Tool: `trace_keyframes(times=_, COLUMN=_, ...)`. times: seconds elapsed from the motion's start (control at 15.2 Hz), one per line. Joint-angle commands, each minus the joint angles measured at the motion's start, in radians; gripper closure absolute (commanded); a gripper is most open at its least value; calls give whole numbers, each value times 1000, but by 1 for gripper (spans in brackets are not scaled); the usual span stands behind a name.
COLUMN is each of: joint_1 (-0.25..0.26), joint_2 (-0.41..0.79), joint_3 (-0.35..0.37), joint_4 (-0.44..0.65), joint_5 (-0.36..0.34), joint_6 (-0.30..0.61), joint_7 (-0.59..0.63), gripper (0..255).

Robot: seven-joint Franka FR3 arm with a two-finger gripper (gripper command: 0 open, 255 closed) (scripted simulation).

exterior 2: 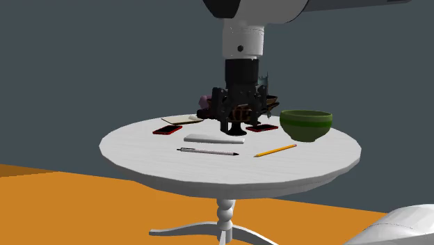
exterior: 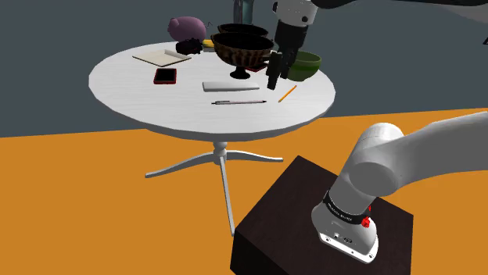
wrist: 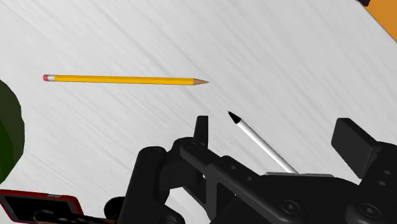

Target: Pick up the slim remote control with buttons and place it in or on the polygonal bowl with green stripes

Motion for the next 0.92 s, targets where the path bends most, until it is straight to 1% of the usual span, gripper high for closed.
trace_keyframes(times=0.0, joint_1=0, joint_2=0, joint_3=0, joint_4=0, joint_5=0, joint_6=0, joint_7=0, gripper=0)
trace_keyframes(times=0.2, joint_1=33, joint_2=120, joint_3=-70, joint_4=59, joint_5=-29, joint_6=49, joint_7=-168, gripper=0)
trace_keyframes(times=0.4, joint_1=72, joint_2=247, joint_3=-131, joint_4=135, joint_5=-43, joint_6=86, joint_7=-334, gripper=0)
trace_keyframes(times=0.59, joint_1=110, joint_2=379, joint_3=-181, joint_4=227, joint_5=-40, joint_6=111, joint_7=-498, gripper=0)
trace_keyframes(times=0.86, joint_1=156, joint_2=557, joint_3=-228, joint_4=368, joint_5=-15, joint_6=123, joint_7=-715, gripper=0)
